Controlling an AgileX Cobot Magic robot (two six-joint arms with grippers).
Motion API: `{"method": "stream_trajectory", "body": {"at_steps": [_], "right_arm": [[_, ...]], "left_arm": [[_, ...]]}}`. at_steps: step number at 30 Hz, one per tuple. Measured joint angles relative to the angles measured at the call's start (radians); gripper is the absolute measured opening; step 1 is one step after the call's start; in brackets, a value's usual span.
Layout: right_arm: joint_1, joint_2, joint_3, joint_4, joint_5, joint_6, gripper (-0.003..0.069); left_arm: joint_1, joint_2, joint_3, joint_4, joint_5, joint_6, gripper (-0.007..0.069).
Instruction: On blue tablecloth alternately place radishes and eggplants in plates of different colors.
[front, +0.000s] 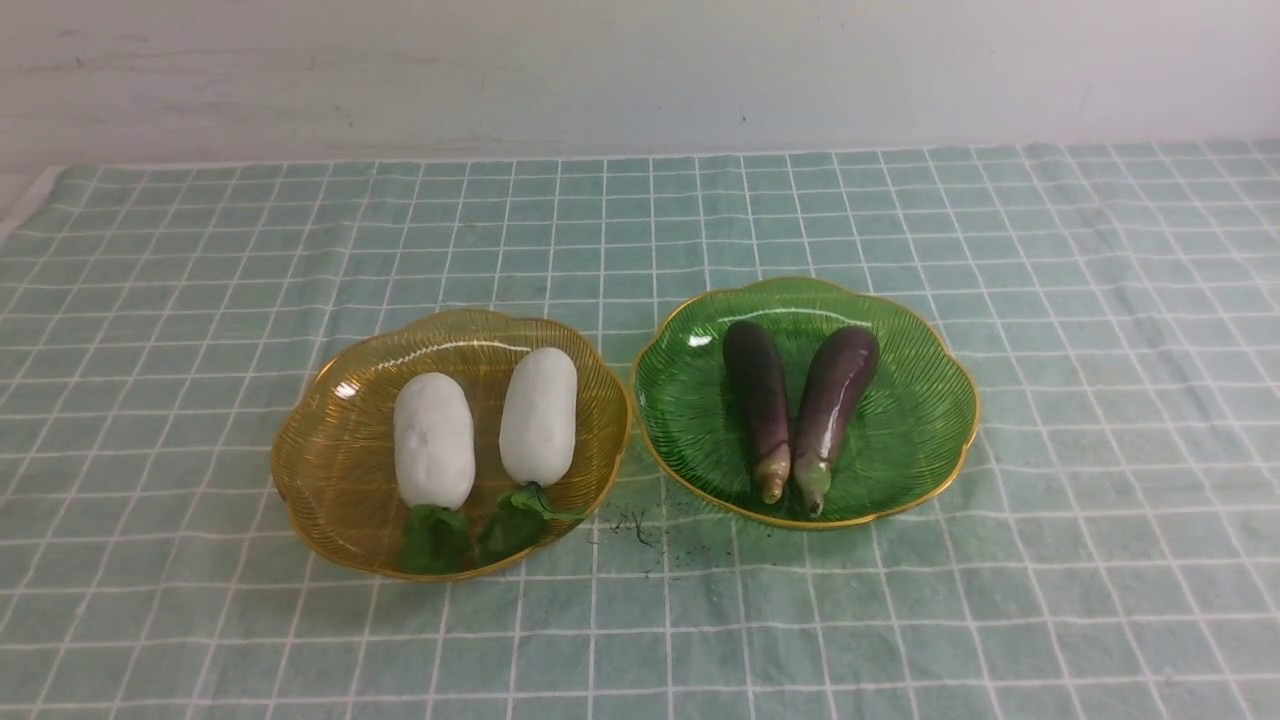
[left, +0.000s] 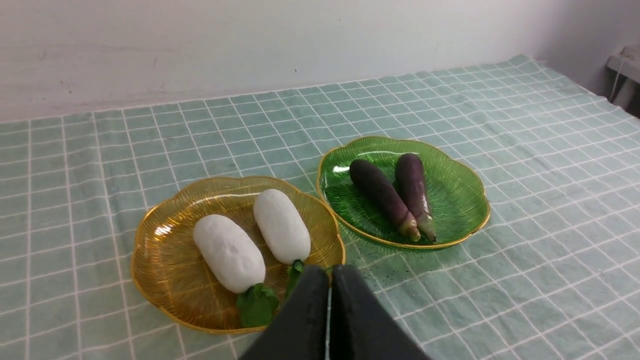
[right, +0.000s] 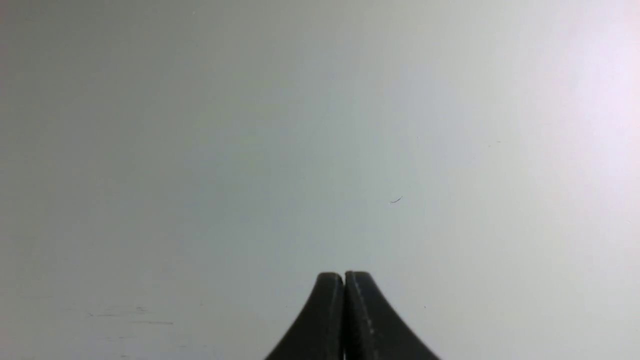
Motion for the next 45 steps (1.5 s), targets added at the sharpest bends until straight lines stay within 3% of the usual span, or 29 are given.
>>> {"method": "stream_trajectory", "body": {"at_steps": [6, 11, 14, 21, 25, 29, 45], "right_arm": [[0.000, 0.000, 0.000, 0.000, 0.000, 0.000, -0.0014], [0.000, 0.000, 0.000, 0.000, 0.000, 0.000, -0.0014], [0.000, 0.000, 0.000, 0.000, 0.000, 0.000, -0.0014], [0.000, 0.000, 0.000, 0.000, -0.001, 0.000, -0.0014], [0.000, 0.000, 0.000, 0.000, 0.000, 0.000, -0.0014], [0.000, 0.000, 0.000, 0.000, 0.000, 0.000, -0.0014], [0.000, 0.000, 0.000, 0.000, 0.001, 0.000, -0.0014]], "left_arm": [[0.000, 0.000, 0.005, 0.018, -0.015, 0.024, -0.0008], [0.017, -0.051, 0.136, 0.027, -0.193, 0.036, -0.0008], [0.114, -0.181, 0.394, 0.019, -0.434, 0.082, -0.0008], [0.277, -0.319, 0.830, 0.014, -0.644, 0.157, -0.0008], [0.310, -0.319, 0.921, 0.018, -0.643, 0.168, -0.0008], [0.317, -0.319, 0.925, 0.033, -0.577, 0.194, -0.0008], [0.317, -0.319, 0.925, 0.034, -0.572, 0.200, -0.0008]]}}
